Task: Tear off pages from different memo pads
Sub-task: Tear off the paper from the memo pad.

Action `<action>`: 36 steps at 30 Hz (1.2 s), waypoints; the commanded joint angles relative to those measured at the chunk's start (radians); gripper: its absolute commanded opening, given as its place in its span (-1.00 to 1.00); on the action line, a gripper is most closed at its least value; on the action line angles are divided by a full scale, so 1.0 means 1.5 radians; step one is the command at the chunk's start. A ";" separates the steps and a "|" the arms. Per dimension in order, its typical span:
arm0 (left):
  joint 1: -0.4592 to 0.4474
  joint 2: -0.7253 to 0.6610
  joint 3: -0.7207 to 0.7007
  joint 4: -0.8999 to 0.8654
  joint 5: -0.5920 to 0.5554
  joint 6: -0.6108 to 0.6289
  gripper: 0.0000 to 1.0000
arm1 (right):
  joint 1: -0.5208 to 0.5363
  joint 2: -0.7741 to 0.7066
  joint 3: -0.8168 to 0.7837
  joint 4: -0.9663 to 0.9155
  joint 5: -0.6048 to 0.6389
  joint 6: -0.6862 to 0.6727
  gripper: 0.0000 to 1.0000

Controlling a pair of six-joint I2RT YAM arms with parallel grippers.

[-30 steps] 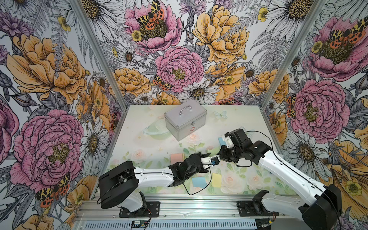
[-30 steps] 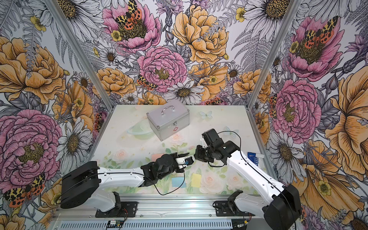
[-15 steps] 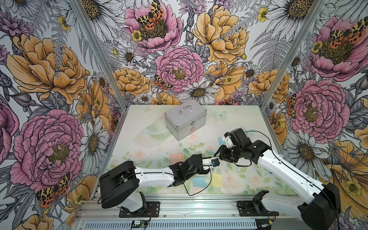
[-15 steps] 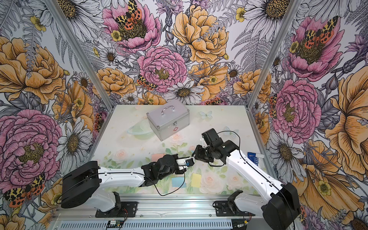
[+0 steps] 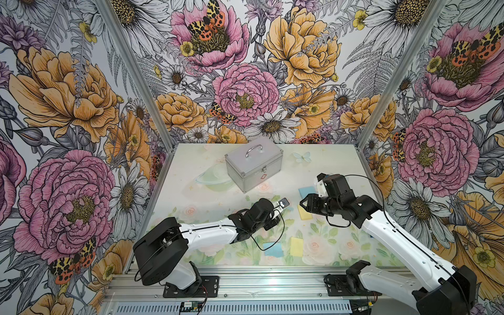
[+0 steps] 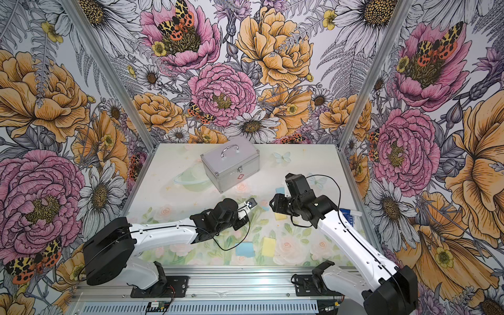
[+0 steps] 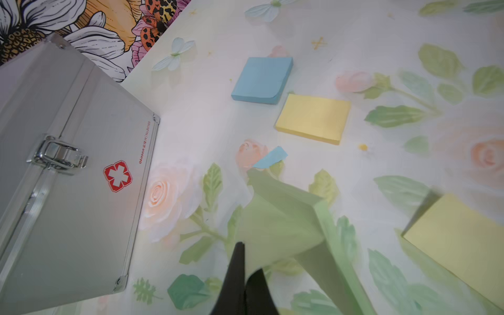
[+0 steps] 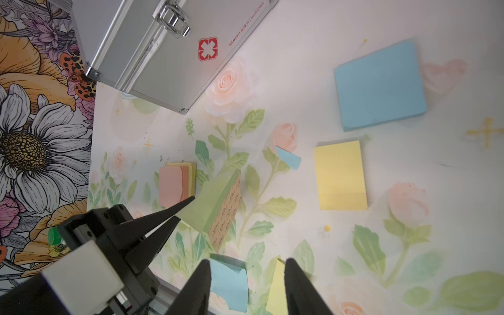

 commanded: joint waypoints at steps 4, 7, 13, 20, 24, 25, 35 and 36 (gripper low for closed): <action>0.072 -0.002 0.072 -0.174 0.107 -0.157 -1.00 | 0.046 0.019 -0.077 0.252 -0.020 -0.064 -0.07; 0.088 -0.002 0.097 -0.202 0.128 -0.201 -1.00 | 0.068 0.055 -0.080 0.324 0.002 -0.088 -0.07; 0.109 0.015 0.155 -0.269 0.152 -0.282 -1.00 | 0.076 0.130 -0.101 0.470 0.000 -0.002 -0.01; 0.117 0.048 0.214 -0.347 0.122 -0.319 -1.00 | 0.096 0.215 -0.100 0.563 -0.032 0.019 0.01; 0.118 0.059 0.224 -0.363 0.124 -0.323 -1.00 | 0.107 0.230 -0.098 0.579 -0.036 0.024 0.02; 0.118 0.059 0.225 -0.363 0.125 -0.326 -1.00 | 0.109 0.235 -0.096 0.579 -0.037 0.025 0.02; 0.141 0.057 0.220 -0.362 0.148 -0.341 -1.00 | 0.119 0.263 -0.129 0.587 -0.036 0.029 0.03; 0.142 0.057 0.221 -0.362 0.151 -0.341 -1.00 | 0.120 0.267 -0.127 0.587 -0.036 0.028 0.03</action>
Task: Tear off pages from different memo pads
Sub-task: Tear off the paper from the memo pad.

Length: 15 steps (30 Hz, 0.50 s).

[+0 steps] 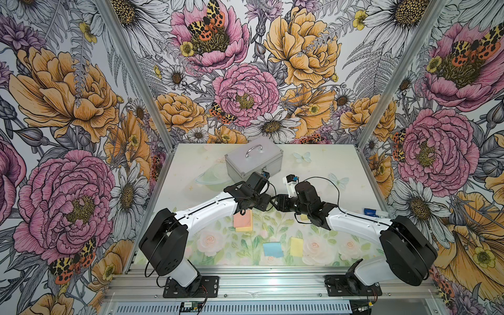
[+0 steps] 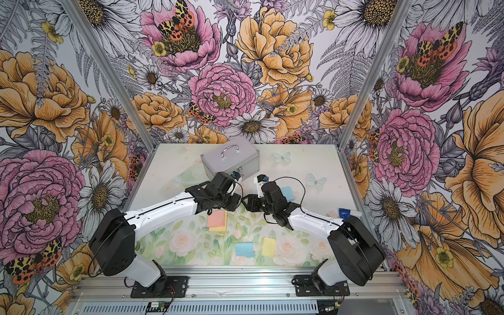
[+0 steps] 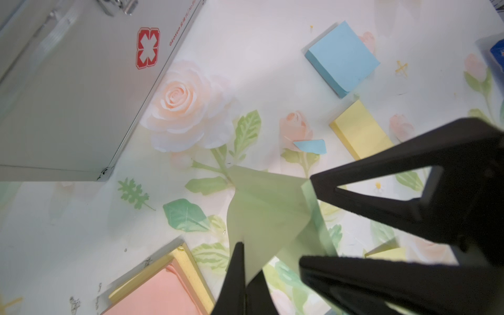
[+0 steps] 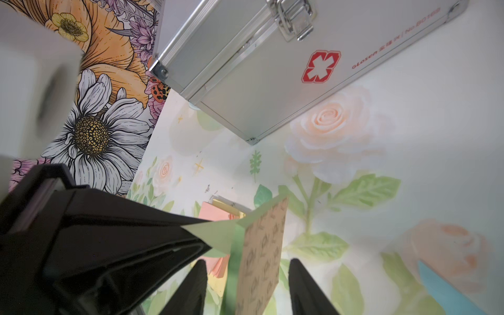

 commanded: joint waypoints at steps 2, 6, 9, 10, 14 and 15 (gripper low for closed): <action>0.010 0.001 0.013 -0.003 0.029 -0.012 -1.00 | 0.009 0.022 0.001 0.018 -0.003 -0.002 0.02; 0.010 -0.002 0.014 -0.003 0.028 -0.015 -1.00 | 0.009 0.055 0.018 0.012 -0.011 -0.007 -0.01; 0.011 -0.006 0.012 -0.003 0.025 -0.016 -1.00 | 0.009 0.067 0.026 0.001 -0.008 -0.008 -0.04; 0.011 -0.006 0.011 -0.003 0.025 -0.015 -1.00 | 0.009 0.069 0.027 -0.004 -0.002 -0.009 -0.06; 0.014 -0.010 0.006 -0.003 0.030 -0.012 -1.00 | 0.008 0.056 0.024 -0.023 0.034 -0.012 -0.17; 0.015 -0.010 0.005 -0.003 0.030 -0.010 -1.00 | 0.008 0.051 0.023 -0.028 0.038 -0.015 -0.27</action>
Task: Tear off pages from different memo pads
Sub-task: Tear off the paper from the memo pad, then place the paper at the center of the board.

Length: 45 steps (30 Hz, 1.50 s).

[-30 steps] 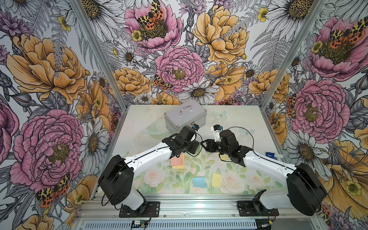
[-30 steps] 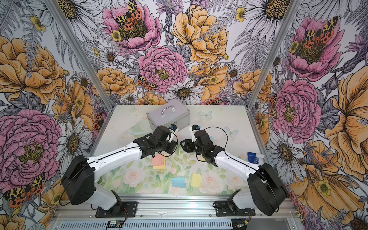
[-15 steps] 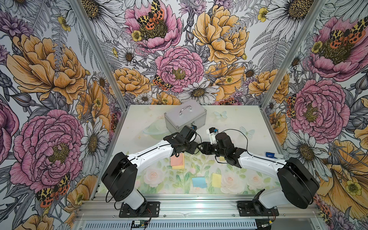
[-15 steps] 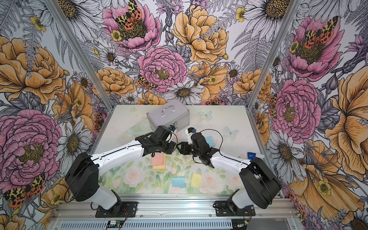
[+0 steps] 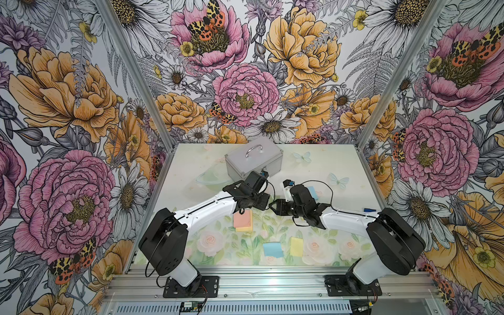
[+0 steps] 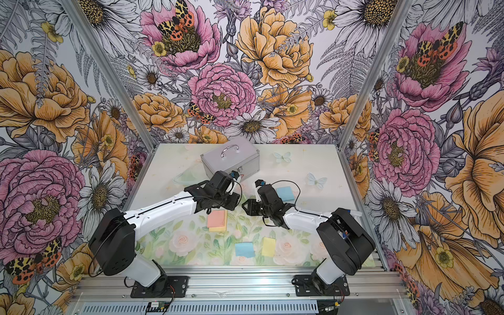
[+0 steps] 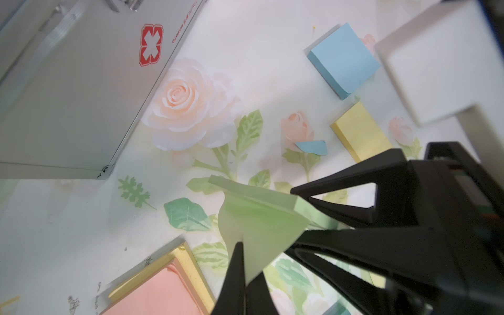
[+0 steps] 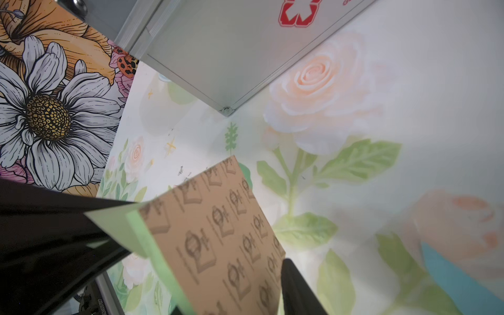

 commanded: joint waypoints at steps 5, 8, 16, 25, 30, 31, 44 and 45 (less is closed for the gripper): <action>0.009 -0.007 0.001 -0.001 0.032 0.003 -1.00 | 0.003 -0.019 0.031 -0.035 0.008 -0.032 -1.00; 0.016 -0.009 -0.002 -0.004 0.032 0.010 -1.00 | 0.002 -0.022 0.049 -0.086 0.007 -0.054 -1.00; 0.024 -0.047 -0.019 -0.008 -0.025 0.015 -1.00 | -0.016 -0.050 0.044 -0.216 0.002 -0.118 -1.00; 0.020 -0.094 -0.035 -0.051 -0.061 0.003 -1.00 | -0.043 -0.102 0.019 -0.256 0.035 -0.115 -1.00; -0.027 -0.149 -0.041 -0.178 -0.130 -0.019 -0.98 | -0.073 -0.121 0.032 -0.289 0.037 -0.119 -1.00; -0.048 -0.161 -0.037 -0.223 -0.168 -0.031 -0.97 | -0.080 -0.125 0.038 -0.300 0.040 -0.123 -1.00; -0.318 -0.059 0.027 -0.585 -0.273 -0.310 -1.00 | -0.149 -0.159 0.060 -0.338 0.024 -0.140 -1.00; -0.332 -0.039 0.027 -0.586 -0.277 -0.320 -1.00 | -0.152 -0.162 0.058 -0.338 0.020 -0.141 -1.00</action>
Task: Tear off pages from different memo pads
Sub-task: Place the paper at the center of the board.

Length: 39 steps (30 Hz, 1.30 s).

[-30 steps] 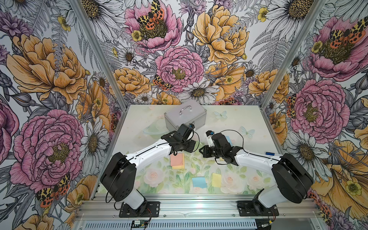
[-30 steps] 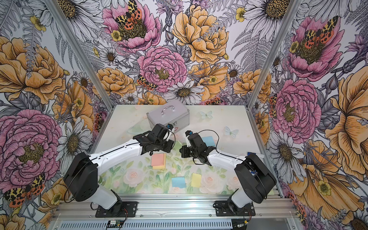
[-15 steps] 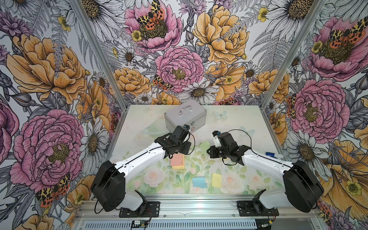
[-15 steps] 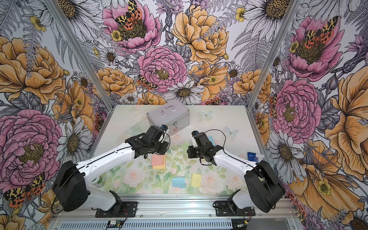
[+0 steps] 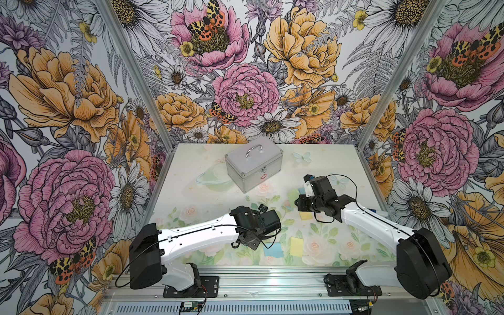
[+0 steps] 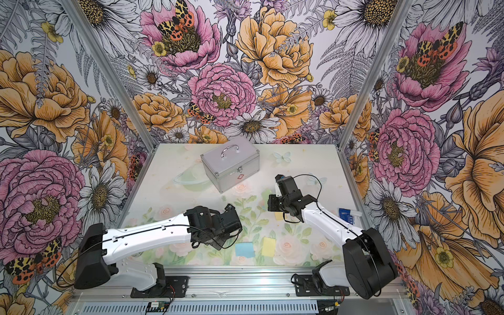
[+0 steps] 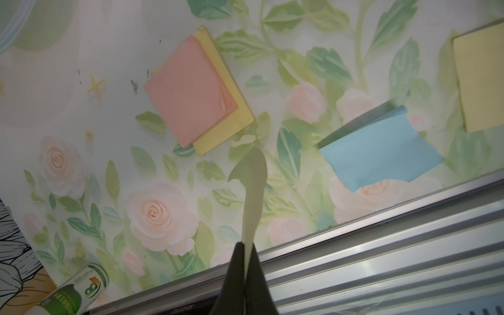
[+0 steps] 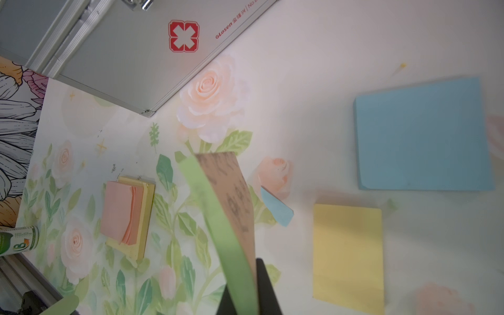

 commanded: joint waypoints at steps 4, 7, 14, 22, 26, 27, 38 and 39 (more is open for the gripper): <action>-0.068 0.124 0.037 -0.073 -0.058 -0.080 -1.00 | -0.025 -0.033 0.000 -0.005 -0.020 -0.017 -1.00; -0.082 0.189 0.060 -0.073 -0.076 -0.062 -1.00 | -0.036 -0.043 -0.006 -0.004 -0.028 -0.017 -1.00; -0.085 0.305 0.106 -0.074 -0.088 0.001 -1.00 | -0.049 -0.041 -0.008 -0.003 -0.052 -0.015 -1.00; -0.120 0.370 0.082 -0.143 -0.115 -0.026 -1.00 | -0.055 -0.028 -0.006 -0.001 -0.062 -0.013 -1.00; -0.136 0.396 0.096 -0.138 -0.116 -0.025 -0.87 | -0.058 -0.016 -0.007 0.008 -0.077 -0.009 -1.00; -0.138 0.404 0.101 -0.137 -0.118 -0.022 -0.72 | -0.057 -0.015 -0.006 0.008 -0.078 -0.009 -1.00; -0.116 0.396 0.103 -0.077 -0.088 0.028 -0.05 | -0.064 -0.019 -0.010 0.006 -0.087 -0.006 -1.00; -0.116 0.385 0.102 -0.074 -0.076 0.031 0.03 | -0.064 -0.020 -0.010 0.007 -0.088 -0.006 -1.00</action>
